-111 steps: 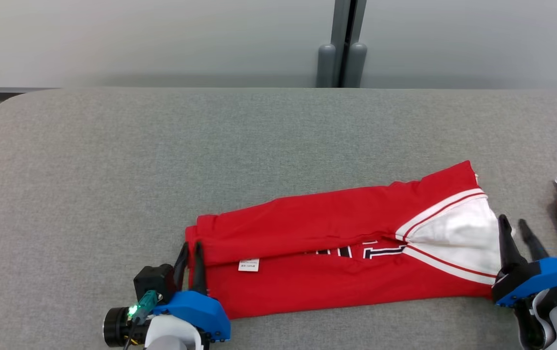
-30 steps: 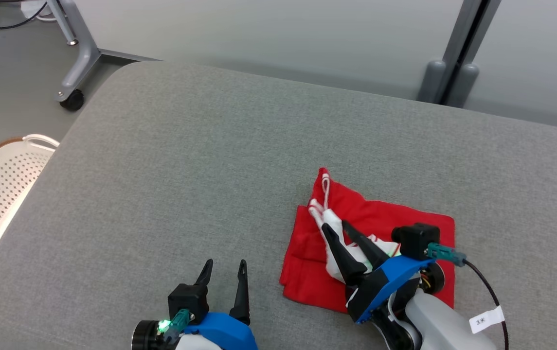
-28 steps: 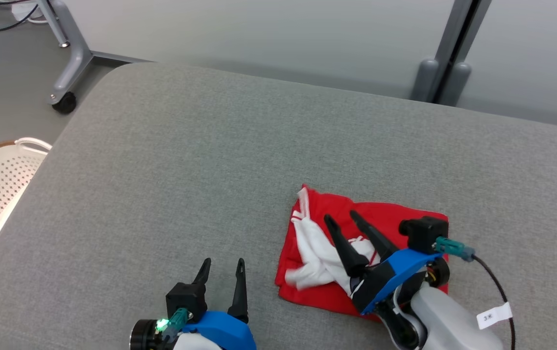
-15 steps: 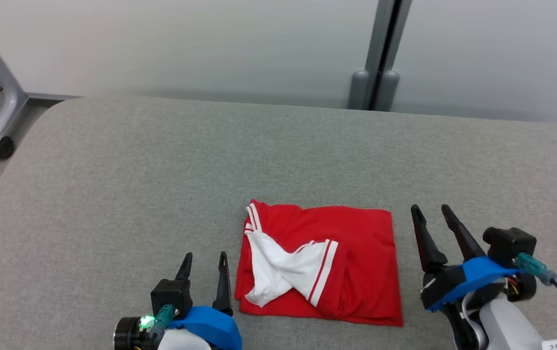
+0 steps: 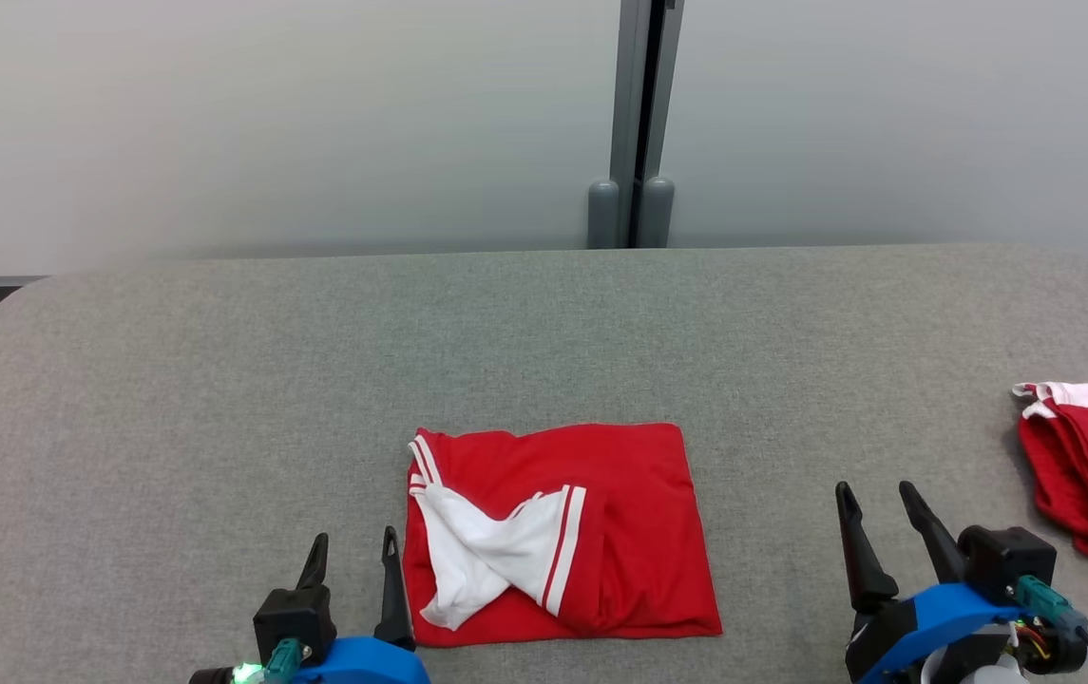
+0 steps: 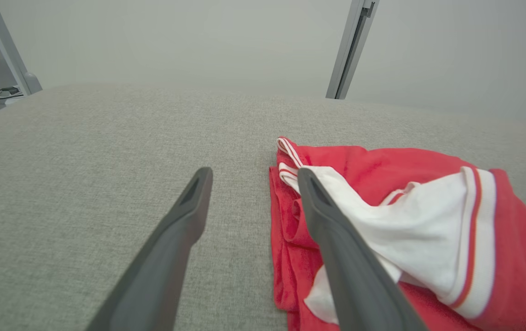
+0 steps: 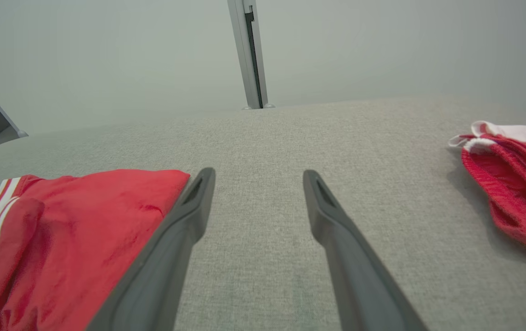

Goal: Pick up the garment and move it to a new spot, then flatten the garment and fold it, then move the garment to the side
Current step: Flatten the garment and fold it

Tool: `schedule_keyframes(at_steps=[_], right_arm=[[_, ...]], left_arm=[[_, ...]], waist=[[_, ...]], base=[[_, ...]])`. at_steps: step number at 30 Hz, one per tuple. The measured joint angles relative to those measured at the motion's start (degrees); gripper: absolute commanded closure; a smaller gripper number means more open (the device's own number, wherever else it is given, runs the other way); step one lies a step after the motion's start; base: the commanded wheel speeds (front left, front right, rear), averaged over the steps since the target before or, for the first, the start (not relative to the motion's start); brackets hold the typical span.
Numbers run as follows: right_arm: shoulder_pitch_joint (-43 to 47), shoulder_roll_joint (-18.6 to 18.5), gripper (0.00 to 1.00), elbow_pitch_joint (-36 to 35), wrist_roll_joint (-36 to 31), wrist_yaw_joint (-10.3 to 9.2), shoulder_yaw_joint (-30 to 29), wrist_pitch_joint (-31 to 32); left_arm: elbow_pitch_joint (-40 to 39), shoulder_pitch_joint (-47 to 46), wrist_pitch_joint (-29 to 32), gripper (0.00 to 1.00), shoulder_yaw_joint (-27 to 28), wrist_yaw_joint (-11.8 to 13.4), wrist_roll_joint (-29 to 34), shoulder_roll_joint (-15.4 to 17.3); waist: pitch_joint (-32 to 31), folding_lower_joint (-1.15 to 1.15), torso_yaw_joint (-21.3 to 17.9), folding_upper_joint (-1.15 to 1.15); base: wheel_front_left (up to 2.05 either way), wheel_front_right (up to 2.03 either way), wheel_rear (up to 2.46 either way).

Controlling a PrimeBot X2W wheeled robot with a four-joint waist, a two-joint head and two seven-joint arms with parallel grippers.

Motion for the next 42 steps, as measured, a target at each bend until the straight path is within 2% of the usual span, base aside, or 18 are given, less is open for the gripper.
schedule_keyframes(at_steps=[10, 19, 20, 21, 27, 37, 42], right_arm=[[2.37, 0.79, 0.00, 0.69, -1.03, 0.00, -0.64, 0.00], [2.30, 0.92, 0.00, 1.10, 0.33, 0.00, 0.47, 0.00], [2.26, 0.92, 0.57, 1.31, 0.74, 0.00, 0.90, 0.00], [2.15, 0.94, 1.00, 1.45, 1.12, 0.00, 1.27, 0.00], [-1.29, 0.99, 1.00, 3.19, 2.36, 0.00, 5.33, 0.00], [-6.83, 1.04, 1.00, 10.01, 2.19, 0.00, 9.23, 0.00], [-7.46, 1.05, 1.00, 9.87, 4.08, 0.00, 17.41, 0.00]], left_arm=[[-0.31, 2.29, 0.00, 0.00, 2.15, -0.57, 1.19, 0.00], [-0.99, 2.53, 0.00, 0.00, 1.53, -0.98, 1.18, 0.01], [-1.12, 2.49, 0.00, 0.00, 1.15, -0.99, 1.18, 0.01], [-1.30, 2.43, 0.00, 0.00, 0.88, -0.99, 1.16, -0.02], [-2.65, 1.29, 0.00, 0.00, -1.05, -1.22, 0.69, 0.00], [-4.39, 0.21, 0.00, 0.00, -2.25, -0.81, 0.23, 0.01], [-5.25, 0.21, 0.00, 0.00, -2.70, -0.65, -0.35, 0.02]], waist=[[-1.24, 0.00, -0.52, 0.00], [-0.73, 0.00, 0.43, 0.00], [-0.59, 0.00, 0.71, 0.00], [-0.48, 0.01, 1.08, 0.00], [0.79, 0.01, 4.70, 0.00], [4.03, 0.01, 13.75, 0.01], [6.10, 0.01, 17.04, 0.01]], base=[[0.00, 0.00, 0.00], [0.00, 0.00, 0.00], [0.00, 0.00, 0.00], [0.00, 0.00, 0.00], [0.00, 0.00, 0.00], [0.00, 0.00, 0.00], [0.00, 0.00, 0.00]])
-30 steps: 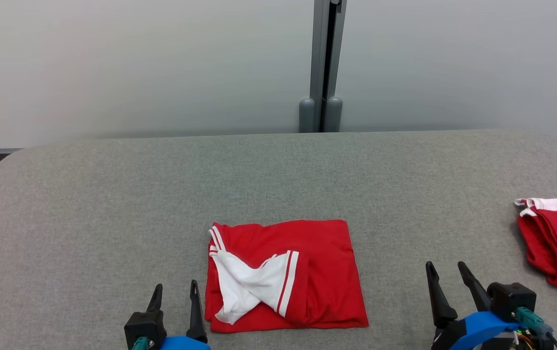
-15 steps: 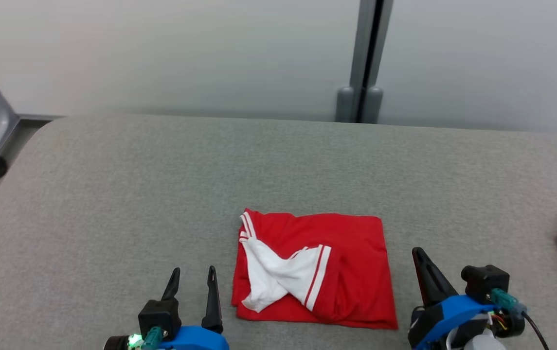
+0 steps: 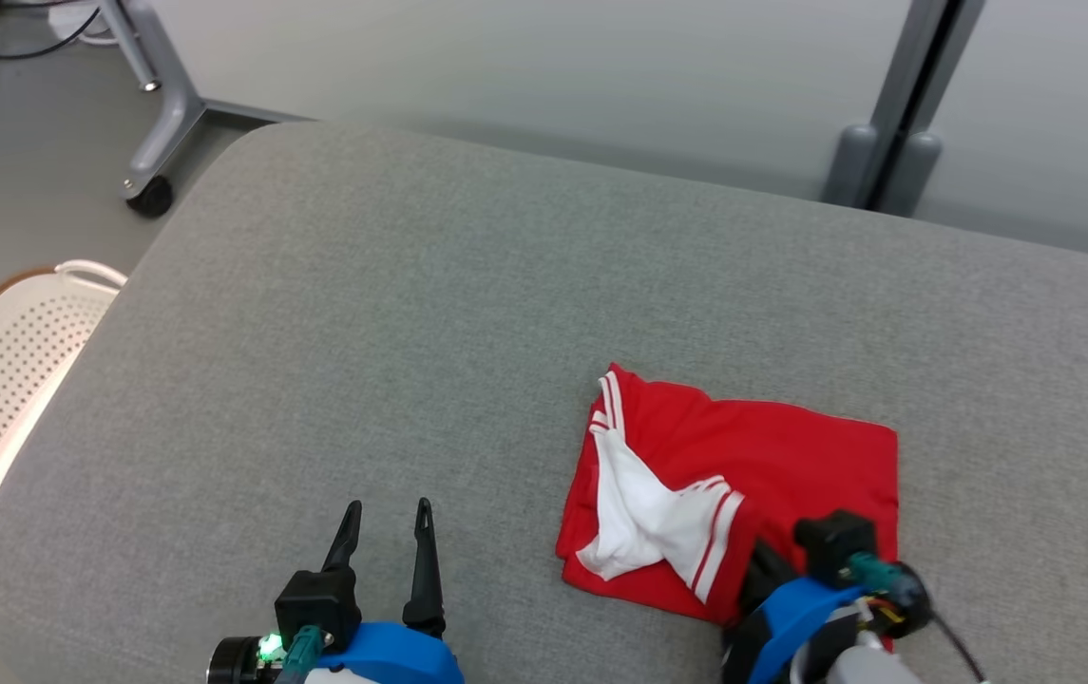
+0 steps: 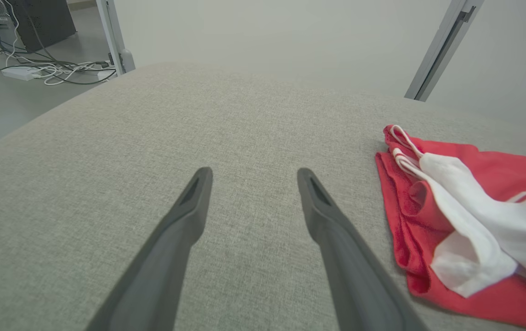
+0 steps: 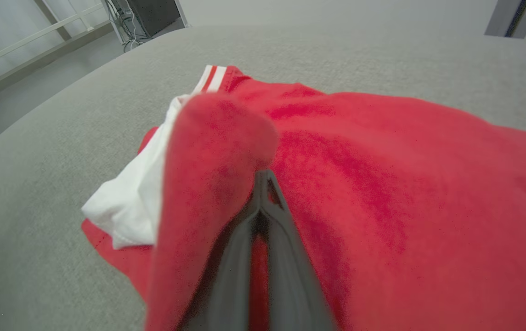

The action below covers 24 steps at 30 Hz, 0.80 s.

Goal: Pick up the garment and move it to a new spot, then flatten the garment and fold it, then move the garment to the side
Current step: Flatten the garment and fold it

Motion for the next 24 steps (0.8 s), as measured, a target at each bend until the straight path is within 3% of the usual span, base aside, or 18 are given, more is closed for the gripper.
schedule_keyframes(at_steps=[9, 12, 18, 24], right_arm=[[-1.97, -0.33, 1.00, 3.15, 3.69, 0.00, 19.26, -0.02], [-3.47, -1.25, 1.00, 3.49, 6.13, 0.00, 23.10, -0.01], [-4.78, -3.03, 1.00, -0.68, 9.02, 0.00, 20.76, 0.00], [-1.85, -3.74, 1.00, -5.87, 7.17, -0.01, 6.77, -0.01]], left_arm=[[-1.57, -1.27, 0.00, 0.00, -2.31, 0.41, -1.41, -0.03], [-1.74, -1.33, 0.00, 0.00, -2.55, 0.44, -1.44, -0.01], [-1.99, -1.67, 0.00, 0.00, -1.90, 0.70, -0.94, -0.01], [-1.82, -0.78, 0.00, 0.00, -0.20, 0.38, -0.11, -0.02]], waist=[[1.77, 0.00, 2.63, 0.00], [1.89, -0.01, 2.65, 0.00], [1.53, -0.01, 0.74, 0.00], [-0.06, -0.01, -2.87, 0.00]], base=[[0.00, 0.00, 0.00], [0.00, 0.00, 0.00], [0.00, 0.00, 0.00], [0.00, 0.00, 0.00]])
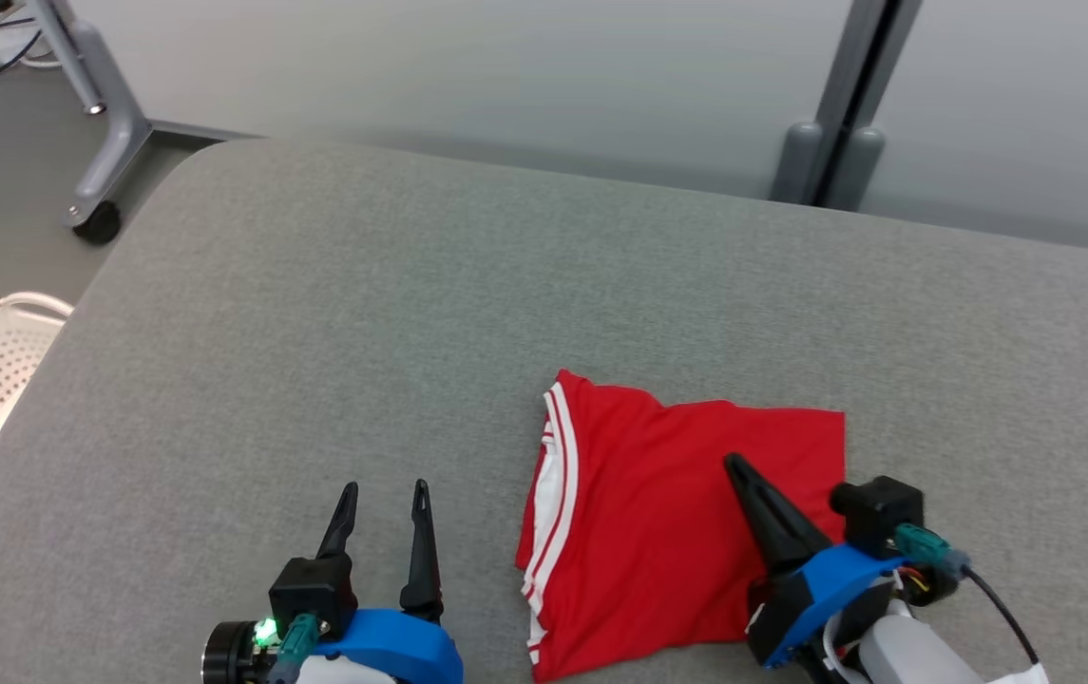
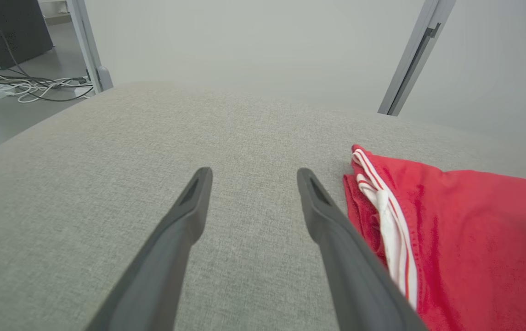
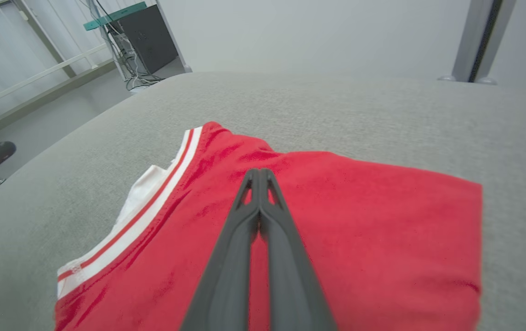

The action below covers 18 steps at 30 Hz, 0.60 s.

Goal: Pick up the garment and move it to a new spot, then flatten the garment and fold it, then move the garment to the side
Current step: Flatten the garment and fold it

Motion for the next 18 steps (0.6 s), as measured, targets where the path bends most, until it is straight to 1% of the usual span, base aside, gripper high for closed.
schedule_keyframes(at_steps=[3, 8, 9, 10, 11, 13, 18], right_arm=[[2.87, 0.27, 1.00, -1.10, -1.86, 0.01, -6.54, 0.01], [5.91, 0.71, 1.00, -2.57, -5.73, 0.01, -13.21, 0.01], [6.39, 0.83, 0.72, -2.48, -6.36, 0.01, -14.23, 0.00], [6.97, 0.96, 0.24, -2.49, -6.69, 0.01, -15.44, 0.01], [7.40, 1.02, 0.00, -2.61, -7.38, 0.01, -16.21, 0.01], [8.28, 1.30, 0.00, -2.80, -8.89, 0.01, -17.77, 0.01], [10.32, 2.52, 0.00, -3.50, -11.24, 0.01, -20.00, 0.01]], left_arm=[[0.41, 0.16, 0.00, 0.00, 0.63, -0.29, 1.11, 0.02], [1.16, 1.16, 0.00, 0.00, 2.63, -0.56, 1.82, -0.01], [1.32, 1.26, 0.00, 0.00, 3.00, -0.57, 1.88, 0.00], [1.49, 1.34, 0.00, 0.00, 3.36, -0.70, 2.12, 0.00], [1.81, 1.45, 0.00, 0.00, 3.64, -0.71, 2.44, 0.00], [2.89, 1.87, 0.00, 0.00, 3.82, -0.76, 4.02, 0.01], [3.74, 3.18, 0.00, 0.00, 5.93, -1.05, 4.86, 0.01]], waist=[[-0.89, 0.00, -2.36, -0.01], [-2.40, 0.00, -6.47, -0.01], [-2.71, -0.01, -7.31, -0.01], [-3.02, -0.01, -8.06, -0.01], [-3.36, 0.00, -8.77, -0.01], [-4.08, -0.01, -10.08, -0.01], [-5.32, 0.00, -13.12, -0.01]], base=[[0.00, 0.00, 0.00], [0.00, 0.00, 0.00], [0.00, 0.00, 0.00], [0.00, 0.00, 0.00], [0.00, 0.00, 0.00], [0.00, 0.00, 0.00], [0.00, 0.00, 0.00]])
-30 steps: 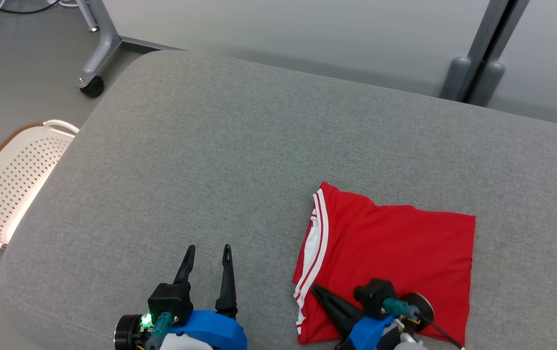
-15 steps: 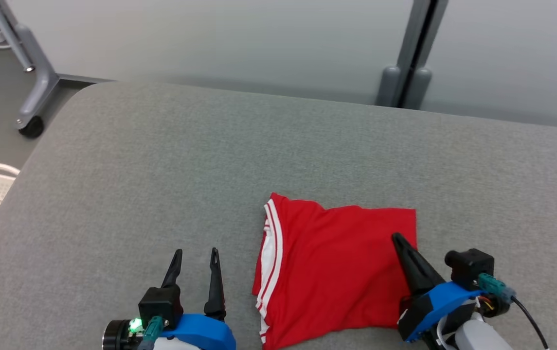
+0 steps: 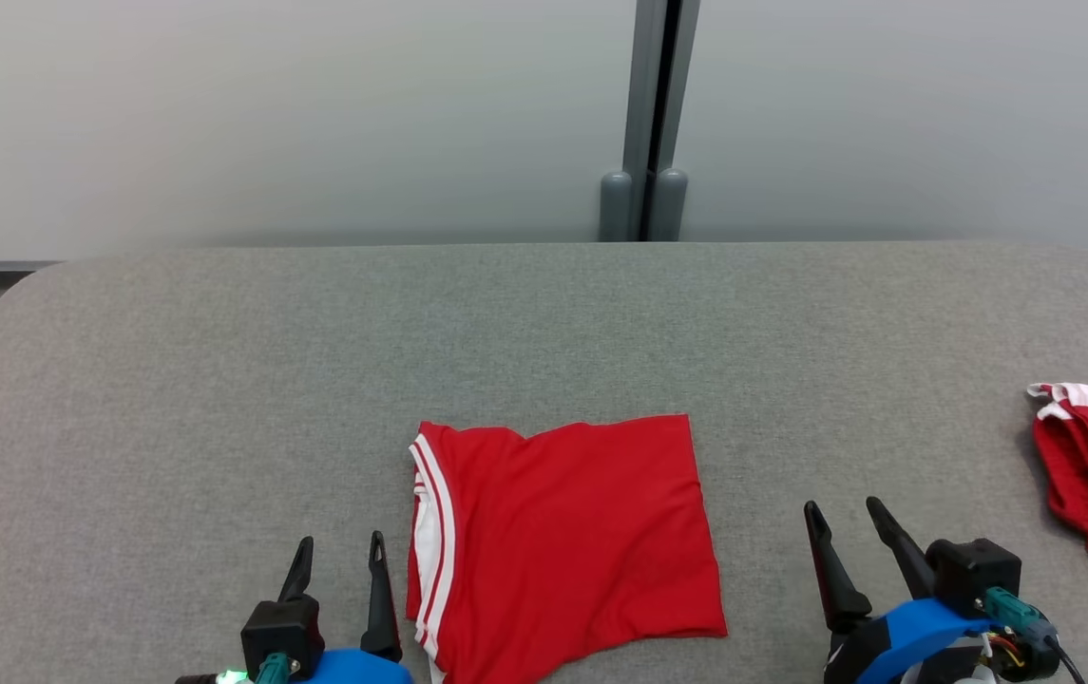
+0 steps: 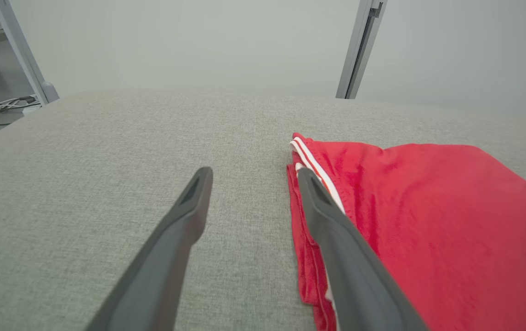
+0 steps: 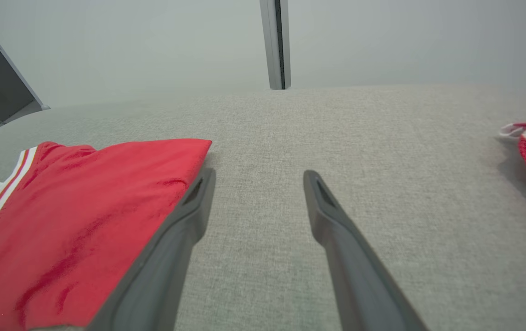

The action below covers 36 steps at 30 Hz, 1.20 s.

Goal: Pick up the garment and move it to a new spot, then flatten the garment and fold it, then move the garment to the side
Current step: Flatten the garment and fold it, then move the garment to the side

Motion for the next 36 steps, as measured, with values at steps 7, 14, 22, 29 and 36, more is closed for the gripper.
schedule_keyframes(at_steps=[7, 14, 22, 29, 36], right_arm=[[1.62, 0.80, 0.00, -0.79, -1.99, 0.00, -2.42, -0.01], [2.61, 1.08, 0.00, -0.81, -1.57, 0.00, -2.10, -0.01], [2.77, 1.14, 0.00, -0.11, 0.07, 0.00, -0.26, 0.00], [2.29, 1.15, 0.00, 1.29, 1.07, 0.00, 1.19, -0.01], [-2.64, 1.19, 0.00, 4.55, 1.34, 0.00, 1.42, -0.01]], left_arm=[[0.18, 0.87, 0.00, 0.00, 1.66, -0.18, 0.90, -0.01], [0.15, 1.41, 0.00, 0.00, 2.65, -0.63, 1.33, -0.01], [-0.16, 1.66, 0.00, 0.00, 2.66, -0.69, 1.37, 0.00], [-0.60, 1.12, 0.00, 0.00, 0.81, -0.97, 0.47, -0.02], [-2.27, -1.09, 0.00, 0.00, -3.18, -0.52, -0.38, -0.02]], waist=[[-1.24, 0.00, -2.07, 0.00], [-2.04, -0.01, -2.31, 0.00], [-1.77, 0.00, -1.65, 0.00], [-0.94, 0.00, 0.48, 0.00], [1.46, 0.01, 5.01, 0.00]], base=[[0.00, 0.00, 0.00], [0.00, 0.00, 0.00], [0.00, 0.00, 0.00], [0.00, 0.00, 0.00], [0.00, 0.00, 0.00]])
